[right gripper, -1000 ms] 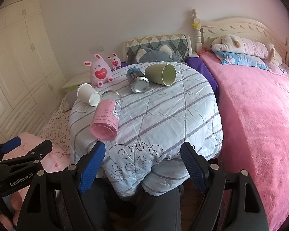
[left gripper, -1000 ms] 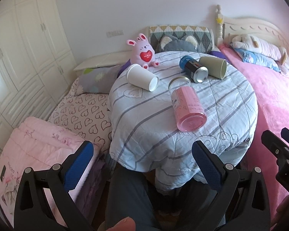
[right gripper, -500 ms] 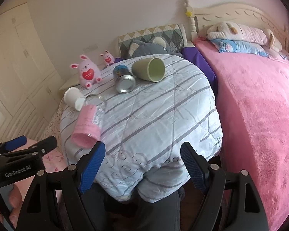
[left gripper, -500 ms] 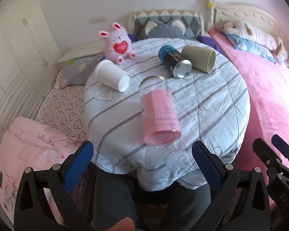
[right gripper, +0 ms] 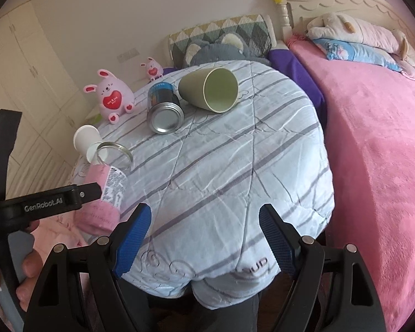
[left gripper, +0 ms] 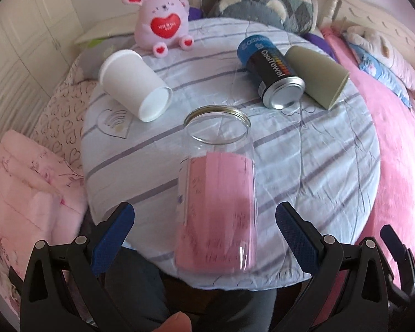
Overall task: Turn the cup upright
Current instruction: 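Close the left gripper around the glass jar's body, then lift the jar with the left gripper and rotate it upright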
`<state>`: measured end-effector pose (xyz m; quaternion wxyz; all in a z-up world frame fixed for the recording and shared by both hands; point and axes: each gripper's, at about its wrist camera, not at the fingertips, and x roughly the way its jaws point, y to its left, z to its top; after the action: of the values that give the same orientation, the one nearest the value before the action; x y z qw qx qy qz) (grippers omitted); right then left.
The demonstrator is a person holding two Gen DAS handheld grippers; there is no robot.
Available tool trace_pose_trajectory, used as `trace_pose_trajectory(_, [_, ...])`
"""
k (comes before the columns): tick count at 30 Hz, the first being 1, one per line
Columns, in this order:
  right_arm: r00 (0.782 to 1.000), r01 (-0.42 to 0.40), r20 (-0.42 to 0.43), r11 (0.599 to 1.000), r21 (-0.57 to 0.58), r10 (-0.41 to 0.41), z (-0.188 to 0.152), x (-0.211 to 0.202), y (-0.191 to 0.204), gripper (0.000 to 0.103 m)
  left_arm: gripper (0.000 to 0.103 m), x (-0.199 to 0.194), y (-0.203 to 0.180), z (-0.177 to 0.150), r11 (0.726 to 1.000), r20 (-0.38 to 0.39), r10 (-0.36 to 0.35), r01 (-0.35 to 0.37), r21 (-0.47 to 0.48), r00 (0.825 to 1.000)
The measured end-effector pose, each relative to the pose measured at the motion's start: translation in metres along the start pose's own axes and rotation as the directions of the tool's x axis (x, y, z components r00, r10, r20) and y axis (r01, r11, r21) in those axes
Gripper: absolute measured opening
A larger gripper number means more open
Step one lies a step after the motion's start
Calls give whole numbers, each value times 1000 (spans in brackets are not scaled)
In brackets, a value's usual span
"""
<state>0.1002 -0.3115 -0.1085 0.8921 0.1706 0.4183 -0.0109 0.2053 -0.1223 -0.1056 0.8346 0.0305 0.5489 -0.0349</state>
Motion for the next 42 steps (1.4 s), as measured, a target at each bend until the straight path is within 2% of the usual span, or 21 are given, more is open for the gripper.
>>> trace_pose_trajectory(7, [999, -15, -43, 1000, -1, 15, 11, 27, -1, 82, 103, 33, 6, 15, 998, -85, 4, -8, -56, 996])
trace_pose_trajectory(12, [998, -13, -61, 1000, 0, 13, 16, 38, -2, 82, 102, 44, 11, 23, 996, -110, -34, 25, -82, 993])
trace_pose_trajectory(15, [998, -8, -69, 1000, 1, 9, 18, 42, -3, 82, 88, 50, 10, 26, 995, -130, -74, 63, -83, 989])
trace_pose_trajectory(17, [998, -7, -70, 1000, 5, 7, 18, 43, -3, 82, 74, 55, 9, 28, 992, -152, -102, 90, -87, 983])
trace_pose_trajectory(23, [997, -8, -70, 1000, -1, 8, 19, 42, 0, 82, 71, 55, 5, 27, 992, -147, -117, 108, -66, 982])
trace_pose_trajectory(26, [998, -2, -69, 1000, -2, 2, 19, 39, 0, 82, 71, 45, 1, 26, 992, -98, -127, 126, -17, 987])
trace_pose_trajectory(28, [998, 2, -66, 1000, 3, -2, 18, 37, -1, 82, 70, 30, -4, 25, 992, -38, -122, 123, 26, 992])
trace_pose_trajectory(30, [998, 6, -63, 1000, 7, -6, 18, 35, -2, 82, 70, 15, -9, 25, 991, 34, -117, 115, 64, 993])
trace_pose_trajectory(32, [998, 8, -59, 1000, 10, -7, 18, 33, -2, 82, 71, -3, -12, 26, 991, 141, -107, 93, 98, 984])
trace_pose_trajectory(34, [998, 9, -55, 1000, 13, -8, 17, 30, -2, 82, 71, -13, -14, 25, 991, 241, -88, 61, 118, 966])
trace_pose_trajectory(36, [999, 11, -53, 1000, 11, -10, 14, 27, -1, 82, 71, -20, -16, 23, 992, 364, -77, 34, 124, 928])
trace_pose_trajectory(37, [999, 12, -53, 1000, 11, -12, 13, 26, -1, 82, 71, -24, -17, 17, 991, 474, -78, 17, 133, 877])
trace_pose_trajectory(38, [998, 16, -53, 1000, 11, -15, 10, 24, -1, 82, 71, -25, -13, 10, 990, 548, -75, -5, 143, 833])
trace_pose_trajectory(39, [998, 19, -53, 1000, 12, -19, 9, 23, -1, 82, 71, -18, -13, 10, 989, 600, -63, -33, 146, 797])
trace_pose_trajectory(41, [998, 31, -57, 999, 15, -30, 3, 21, -1, 82, 71, -9, -16, 8, 987, 655, -51, -61, 147, 754])
trace_pose_trajectory(42, [997, 39, -60, 999, 17, -38, 0, 20, -2, 82, 71, 0, -18, 3, 985, 673, -43, -80, 151, 739])
